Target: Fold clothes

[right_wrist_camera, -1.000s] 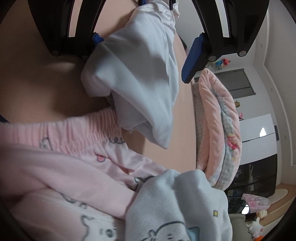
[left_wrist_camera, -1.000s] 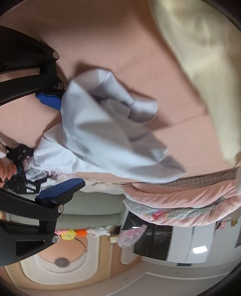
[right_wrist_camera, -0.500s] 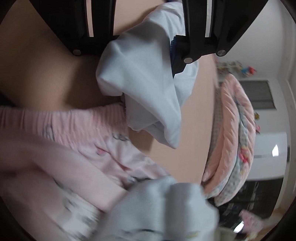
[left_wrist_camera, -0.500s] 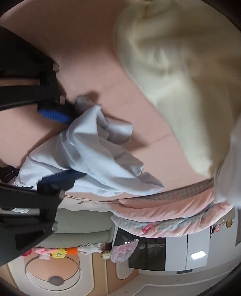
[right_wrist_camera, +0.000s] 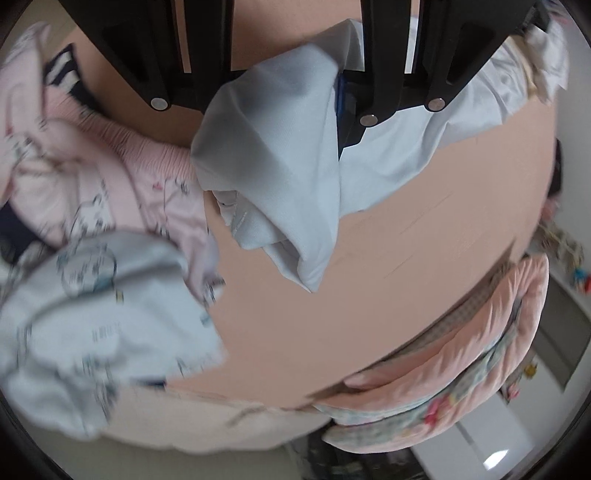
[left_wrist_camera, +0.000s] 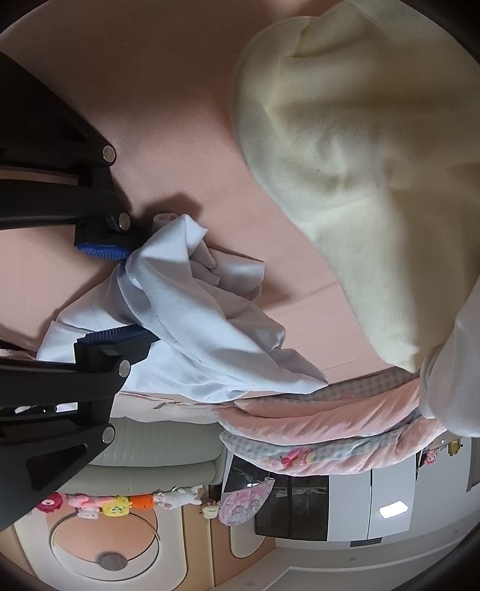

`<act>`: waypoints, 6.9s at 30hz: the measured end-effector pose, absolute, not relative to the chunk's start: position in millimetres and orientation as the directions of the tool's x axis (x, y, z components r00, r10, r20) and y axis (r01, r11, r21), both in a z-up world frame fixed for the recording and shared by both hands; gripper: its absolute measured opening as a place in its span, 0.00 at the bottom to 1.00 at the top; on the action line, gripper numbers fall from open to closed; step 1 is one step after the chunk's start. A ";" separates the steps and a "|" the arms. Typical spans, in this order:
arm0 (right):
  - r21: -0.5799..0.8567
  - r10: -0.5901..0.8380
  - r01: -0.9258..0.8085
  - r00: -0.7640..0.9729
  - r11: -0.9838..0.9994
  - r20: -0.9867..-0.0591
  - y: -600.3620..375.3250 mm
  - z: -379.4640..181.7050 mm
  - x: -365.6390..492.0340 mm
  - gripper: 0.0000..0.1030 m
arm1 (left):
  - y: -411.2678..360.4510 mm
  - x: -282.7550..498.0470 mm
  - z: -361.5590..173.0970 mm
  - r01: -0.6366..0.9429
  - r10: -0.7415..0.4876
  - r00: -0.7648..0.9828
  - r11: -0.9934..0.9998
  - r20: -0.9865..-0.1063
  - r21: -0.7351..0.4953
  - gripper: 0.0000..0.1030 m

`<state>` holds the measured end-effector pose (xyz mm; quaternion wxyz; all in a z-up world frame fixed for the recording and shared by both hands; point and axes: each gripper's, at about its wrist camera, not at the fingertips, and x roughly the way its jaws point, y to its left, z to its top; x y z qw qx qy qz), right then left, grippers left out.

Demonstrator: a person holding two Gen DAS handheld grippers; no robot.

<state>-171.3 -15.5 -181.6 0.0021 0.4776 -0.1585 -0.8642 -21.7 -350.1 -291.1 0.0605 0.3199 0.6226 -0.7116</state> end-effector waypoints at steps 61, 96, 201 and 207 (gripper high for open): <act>0.133 -0.374 0.656 -0.242 -0.743 -0.895 -266.9 -176.5 -154.5 0.45 | -341.2 -47.9 -258.8 0.495 0.366 -0.667 -0.432 -0.648 -0.754 0.27; 0.717 -0.756 0.240 -0.173 -0.654 -0.632 -86.9 -121.4 -186.4 0.77 | -290.3 -47.3 -143.3 0.369 0.212 -0.706 -0.704 -0.675 -0.607 0.77; 0.802 -0.802 0.017 -0.047 -0.597 -0.596 -102.4 -266.4 -236.4 0.88 | -329.5 -28.5 -295.8 0.472 0.279 -0.824 -0.145 -0.493 -0.870 0.36; 0.784 -0.783 0.006 -0.062 -0.621 -0.619 -99.1 -268.0 -236.7 0.58 | -324.9 -29.2 -289.4 0.476 0.241 -0.822 -0.210 -0.517 -0.854 0.36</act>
